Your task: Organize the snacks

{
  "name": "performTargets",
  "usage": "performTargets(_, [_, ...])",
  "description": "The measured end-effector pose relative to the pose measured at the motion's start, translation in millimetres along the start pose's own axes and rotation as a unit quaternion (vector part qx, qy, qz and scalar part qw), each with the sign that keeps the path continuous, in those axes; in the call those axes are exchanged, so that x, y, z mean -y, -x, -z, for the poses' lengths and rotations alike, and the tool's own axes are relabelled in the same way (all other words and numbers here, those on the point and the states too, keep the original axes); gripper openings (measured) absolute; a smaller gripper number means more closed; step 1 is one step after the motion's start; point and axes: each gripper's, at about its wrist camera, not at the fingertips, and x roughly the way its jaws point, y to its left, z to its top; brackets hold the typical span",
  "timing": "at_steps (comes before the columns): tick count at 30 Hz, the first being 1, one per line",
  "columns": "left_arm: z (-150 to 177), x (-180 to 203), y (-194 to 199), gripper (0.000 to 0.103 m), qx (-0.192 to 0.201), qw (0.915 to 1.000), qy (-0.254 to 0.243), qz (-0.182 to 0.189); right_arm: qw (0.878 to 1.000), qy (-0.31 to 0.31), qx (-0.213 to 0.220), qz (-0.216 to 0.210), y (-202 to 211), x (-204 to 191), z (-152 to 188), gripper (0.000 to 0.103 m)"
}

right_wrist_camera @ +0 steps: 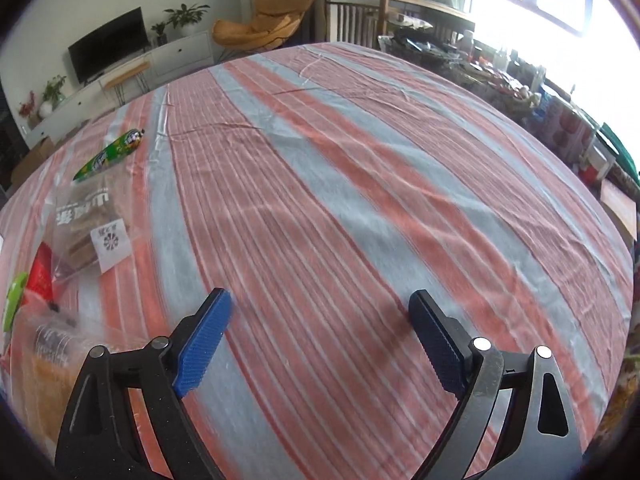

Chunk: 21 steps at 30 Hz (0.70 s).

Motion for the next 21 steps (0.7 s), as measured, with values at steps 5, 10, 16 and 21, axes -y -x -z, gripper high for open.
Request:
performTargets(5, [-6,0,-10,0.103,0.002,0.9995,-0.004,-0.032,1.000,0.009,-0.001,-0.011,-2,3,-3,0.098])
performTargets(10, [-5,5,-12,0.103,-0.003,0.9987,-0.017,-0.048,1.000,0.011,-0.002,-0.008,-3,2,-5,0.098])
performTargets(16, [-4,5,-11,0.103,-0.002,0.9987,-0.017,-0.047,1.000,0.011,-0.002,-0.008,-3,2,-5,0.098])
performTargets(21, [-4,5,-11,0.103,-0.003,0.9987,-0.017,-0.047,1.000,0.011,-0.002,-0.008,-3,1,-5,0.098])
